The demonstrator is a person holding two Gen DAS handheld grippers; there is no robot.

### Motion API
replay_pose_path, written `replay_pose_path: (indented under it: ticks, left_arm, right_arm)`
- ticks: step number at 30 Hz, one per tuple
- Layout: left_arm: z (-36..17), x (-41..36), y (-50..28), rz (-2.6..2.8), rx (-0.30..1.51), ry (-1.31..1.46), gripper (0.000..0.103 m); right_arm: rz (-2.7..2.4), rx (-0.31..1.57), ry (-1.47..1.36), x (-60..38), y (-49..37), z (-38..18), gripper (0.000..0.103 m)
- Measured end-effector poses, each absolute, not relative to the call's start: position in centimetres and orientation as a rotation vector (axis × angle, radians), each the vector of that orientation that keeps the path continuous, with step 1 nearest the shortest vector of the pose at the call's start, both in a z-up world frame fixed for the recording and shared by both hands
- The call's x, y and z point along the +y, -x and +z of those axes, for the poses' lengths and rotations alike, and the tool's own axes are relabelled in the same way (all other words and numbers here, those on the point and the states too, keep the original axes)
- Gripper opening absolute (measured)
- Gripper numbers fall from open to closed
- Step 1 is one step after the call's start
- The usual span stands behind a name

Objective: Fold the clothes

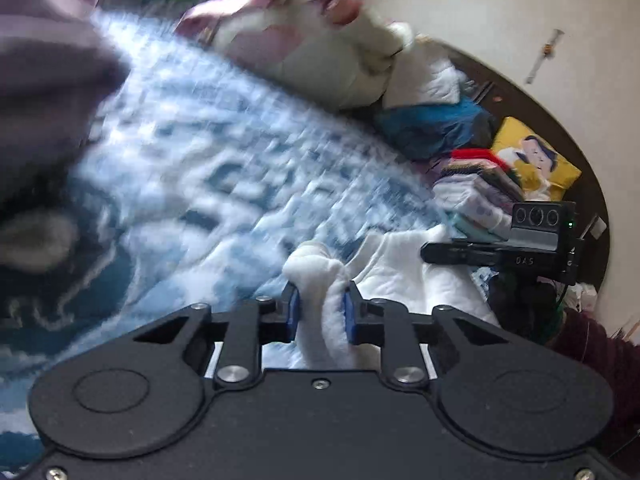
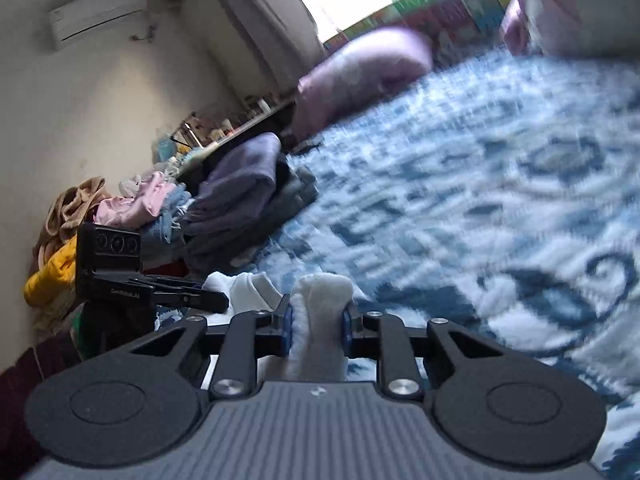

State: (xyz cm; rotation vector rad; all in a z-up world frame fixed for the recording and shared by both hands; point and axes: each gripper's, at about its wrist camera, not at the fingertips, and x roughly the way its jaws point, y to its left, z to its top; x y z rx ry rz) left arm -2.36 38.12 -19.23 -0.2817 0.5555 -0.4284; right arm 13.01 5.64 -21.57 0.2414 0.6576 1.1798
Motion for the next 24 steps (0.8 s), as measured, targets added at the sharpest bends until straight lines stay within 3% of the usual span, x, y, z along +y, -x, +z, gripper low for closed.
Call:
replay_pose_path:
  ticks: [11,17,24]
  left_arm:
    - [-14.3,31.5,11.1,-0.396,0.289,-0.136,0.019]
    - [-13.9,28.1,16.9,-0.386,0.3,-0.244,0.019]
    - [-15.0,23.8,21.9,-0.427,0.442,-0.461,0.02]
  right_arm:
    - [1.218,0.398,-0.083,2.9,-6.1,-15.7,0.024]
    - [1.276,0.388,0.047,0.7,-1.1,-13.2,0.024]
    - [1.324,0.412,0.273,-0.9,5.7,-12.0,0.024]
